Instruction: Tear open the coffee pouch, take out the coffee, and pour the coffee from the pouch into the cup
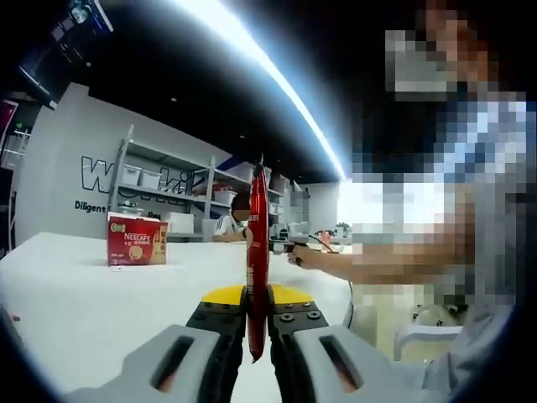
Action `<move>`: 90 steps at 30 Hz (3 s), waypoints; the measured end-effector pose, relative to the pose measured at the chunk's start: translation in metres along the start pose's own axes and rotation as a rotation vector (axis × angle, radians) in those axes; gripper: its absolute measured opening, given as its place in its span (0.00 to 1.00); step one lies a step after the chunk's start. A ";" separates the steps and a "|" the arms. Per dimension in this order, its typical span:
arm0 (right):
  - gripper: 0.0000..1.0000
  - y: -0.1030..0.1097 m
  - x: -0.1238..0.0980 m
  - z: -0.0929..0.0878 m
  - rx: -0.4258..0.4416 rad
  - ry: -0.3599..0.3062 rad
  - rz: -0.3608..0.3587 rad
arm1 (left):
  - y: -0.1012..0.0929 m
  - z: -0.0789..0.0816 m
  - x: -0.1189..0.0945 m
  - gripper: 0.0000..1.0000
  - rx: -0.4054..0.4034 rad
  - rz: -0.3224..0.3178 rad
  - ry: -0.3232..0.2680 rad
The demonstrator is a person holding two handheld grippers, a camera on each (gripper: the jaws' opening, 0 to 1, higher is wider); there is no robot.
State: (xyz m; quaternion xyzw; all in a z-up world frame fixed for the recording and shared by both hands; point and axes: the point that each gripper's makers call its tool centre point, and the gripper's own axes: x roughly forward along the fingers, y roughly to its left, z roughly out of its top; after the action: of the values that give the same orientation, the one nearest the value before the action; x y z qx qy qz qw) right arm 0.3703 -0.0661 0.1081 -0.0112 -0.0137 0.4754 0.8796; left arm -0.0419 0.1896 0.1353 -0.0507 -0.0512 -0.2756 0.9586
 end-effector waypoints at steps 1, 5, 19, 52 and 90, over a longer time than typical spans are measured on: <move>0.53 0.000 0.000 0.000 0.000 -0.001 -0.001 | -0.001 0.000 0.001 0.12 0.000 0.001 0.002; 0.53 -0.003 0.000 0.000 0.001 -0.002 -0.001 | -0.004 -0.002 0.003 0.12 0.012 -0.004 0.012; 0.53 -0.001 0.000 0.001 0.002 -0.003 -0.003 | -0.004 -0.002 0.001 0.12 0.001 0.006 0.022; 0.54 0.018 0.003 0.001 0.000 -0.015 0.038 | 0.003 0.004 0.008 0.12 0.000 -0.030 -0.017; 0.54 0.101 0.016 0.005 -0.002 -0.038 0.191 | -0.007 -0.001 0.014 0.12 0.003 -0.044 0.001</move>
State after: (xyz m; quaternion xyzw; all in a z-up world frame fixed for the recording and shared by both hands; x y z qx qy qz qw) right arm 0.2941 0.0026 0.1098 -0.0041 -0.0298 0.5570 0.8299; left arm -0.0336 0.1760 0.1369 -0.0480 -0.0522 -0.2966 0.9524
